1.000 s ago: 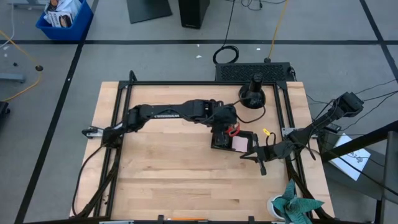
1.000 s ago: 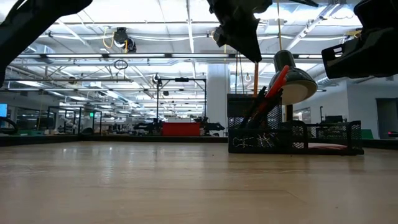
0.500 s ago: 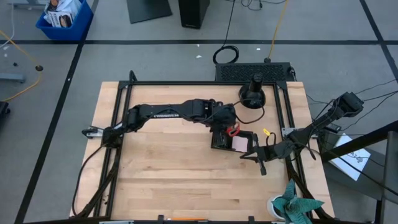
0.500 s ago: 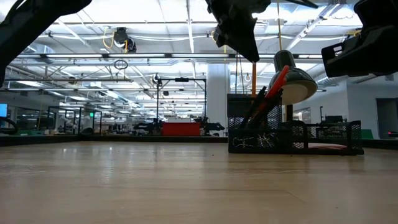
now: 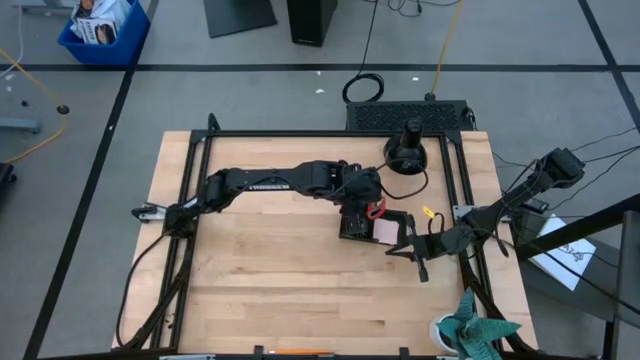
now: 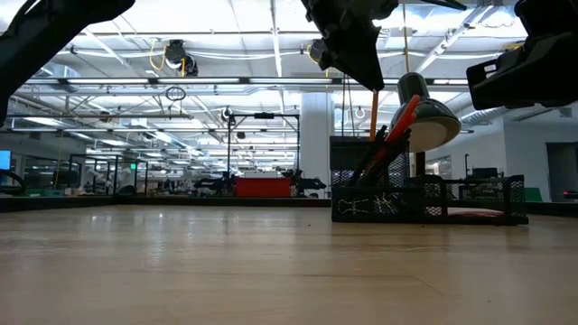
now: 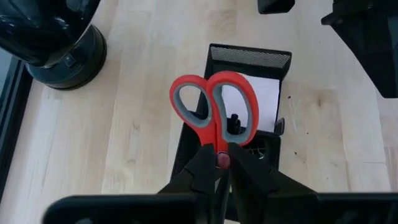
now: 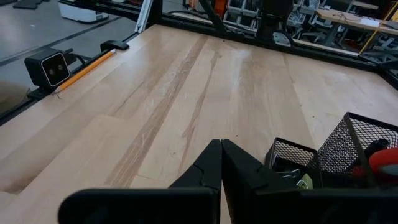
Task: Pick and place office supplies into organizer
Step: Adjust the yellow pencil in the black desk organizer
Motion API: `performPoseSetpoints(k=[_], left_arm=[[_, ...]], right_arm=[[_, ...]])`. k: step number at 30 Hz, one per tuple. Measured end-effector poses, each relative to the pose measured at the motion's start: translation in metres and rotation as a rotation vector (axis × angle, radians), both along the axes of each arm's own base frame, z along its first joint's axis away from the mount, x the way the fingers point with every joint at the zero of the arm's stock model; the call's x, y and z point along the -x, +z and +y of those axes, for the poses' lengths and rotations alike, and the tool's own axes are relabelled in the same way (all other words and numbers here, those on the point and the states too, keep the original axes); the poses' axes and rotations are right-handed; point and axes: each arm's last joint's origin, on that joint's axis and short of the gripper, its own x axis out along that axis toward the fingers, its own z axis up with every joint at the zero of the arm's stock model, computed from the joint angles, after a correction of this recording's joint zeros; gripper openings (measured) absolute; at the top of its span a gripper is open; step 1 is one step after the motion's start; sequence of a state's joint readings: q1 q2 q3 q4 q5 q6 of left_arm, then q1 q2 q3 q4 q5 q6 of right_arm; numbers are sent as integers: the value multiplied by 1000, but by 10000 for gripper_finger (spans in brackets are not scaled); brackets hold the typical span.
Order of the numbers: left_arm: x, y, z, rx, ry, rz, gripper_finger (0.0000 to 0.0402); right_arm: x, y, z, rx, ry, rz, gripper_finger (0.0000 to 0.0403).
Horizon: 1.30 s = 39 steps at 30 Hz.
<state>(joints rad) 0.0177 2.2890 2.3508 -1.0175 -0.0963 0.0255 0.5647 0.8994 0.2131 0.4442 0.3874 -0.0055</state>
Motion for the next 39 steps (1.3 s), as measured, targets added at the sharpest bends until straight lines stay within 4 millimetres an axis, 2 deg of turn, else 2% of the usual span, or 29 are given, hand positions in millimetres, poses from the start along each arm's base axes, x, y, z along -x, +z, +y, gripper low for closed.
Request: performPoseSetpoints(k=[11, 17, 26, 33, 36, 39], left_arm=[[-9, 5, -7, -4, -45, -102, 161], [-10, 7, -6, -6, -45, -127, 198], [-6, 15, -11, -111, 2, -129, 204], [30, 54, -34, -165, 53, -90, 202], [38, 52, -46, -131, 59, -33, 197], [35, 29, -58, -139, 25, 63, 188]], right_arm=[[0, 0, 0, 0, 0, 1, 0], [0, 0, 0, 1, 0, 2, 0], [0, -1, 0, 0, 0, 4, 0], [1, -2, 0, -8, -3, 22, 0], [1, -3, 0, -12, 15, 29, 0], [1, -2, 1, -23, 39, 26, 0]])
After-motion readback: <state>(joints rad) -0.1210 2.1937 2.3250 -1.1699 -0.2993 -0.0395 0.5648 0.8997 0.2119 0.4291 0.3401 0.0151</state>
